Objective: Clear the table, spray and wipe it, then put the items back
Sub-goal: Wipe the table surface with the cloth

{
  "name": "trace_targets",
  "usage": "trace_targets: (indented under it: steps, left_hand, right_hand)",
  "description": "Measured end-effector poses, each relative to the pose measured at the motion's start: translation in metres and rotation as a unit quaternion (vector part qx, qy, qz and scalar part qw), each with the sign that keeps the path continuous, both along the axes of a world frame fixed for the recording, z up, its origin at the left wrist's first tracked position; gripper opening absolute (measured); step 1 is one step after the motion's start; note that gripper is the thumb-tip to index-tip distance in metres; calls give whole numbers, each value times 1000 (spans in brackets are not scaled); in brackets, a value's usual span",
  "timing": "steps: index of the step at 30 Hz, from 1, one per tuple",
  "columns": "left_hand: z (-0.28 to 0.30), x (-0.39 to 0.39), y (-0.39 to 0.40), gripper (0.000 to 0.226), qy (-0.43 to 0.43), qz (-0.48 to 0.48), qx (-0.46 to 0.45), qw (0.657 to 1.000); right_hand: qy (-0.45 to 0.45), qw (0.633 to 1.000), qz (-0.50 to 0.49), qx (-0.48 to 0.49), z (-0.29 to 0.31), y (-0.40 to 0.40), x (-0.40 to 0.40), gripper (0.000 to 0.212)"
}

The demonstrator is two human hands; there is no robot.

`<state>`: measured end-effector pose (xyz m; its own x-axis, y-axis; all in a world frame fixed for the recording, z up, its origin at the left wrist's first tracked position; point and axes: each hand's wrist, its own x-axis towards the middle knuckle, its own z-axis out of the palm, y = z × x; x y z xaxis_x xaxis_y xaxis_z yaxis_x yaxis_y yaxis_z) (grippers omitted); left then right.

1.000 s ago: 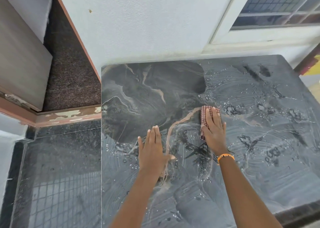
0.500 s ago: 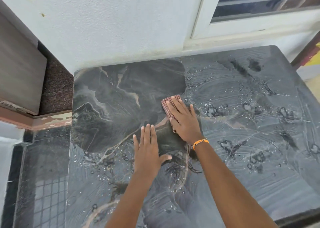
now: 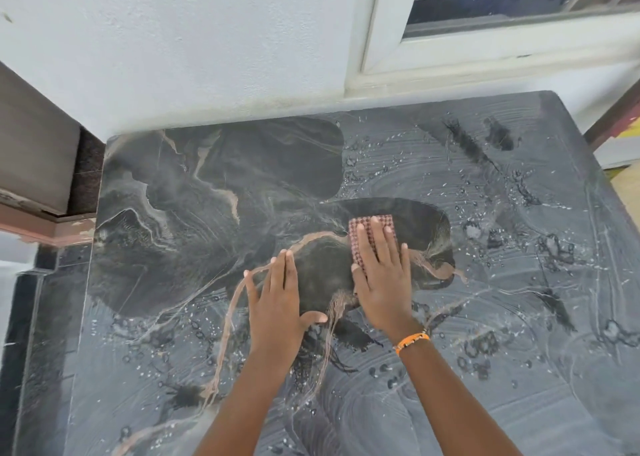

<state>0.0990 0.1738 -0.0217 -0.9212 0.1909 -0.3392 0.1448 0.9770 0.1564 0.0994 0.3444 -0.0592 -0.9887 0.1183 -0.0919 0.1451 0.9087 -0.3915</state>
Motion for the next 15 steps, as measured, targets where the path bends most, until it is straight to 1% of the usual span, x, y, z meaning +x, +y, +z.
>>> trace_targets:
  steps: [2,4,5,7,9,13,15]
  left_hand:
    - [-3,-2,1,115,6,8,7,1000]
    - [-2,-5,2,124,14,16,7,1000]
    - [-4,-5,4,126,22,15,0,1000]
    - [-3,-6,11,120,25,33,-2,999]
    - [3,-12,21,113,44,54,1,998]
    - [7,-28,41,109,15,69,11,997]
    - [6,-33,47,105,11,56,-25,998]
  right_hand:
    - [7,995,97,-2,0,-27,-20,60]
    - [16,985,174,-4,-1,-43,-46,58]
    - [19,980,199,-4,0,-45,-59,57]
    - [22,975,220,5,0,-38,-82,57]
    - [21,978,209,13,0,-18,-101,57]
    - [8,992,121,29,1,41,-122,58]
    - [2,997,68,32,0,78,-123,59]
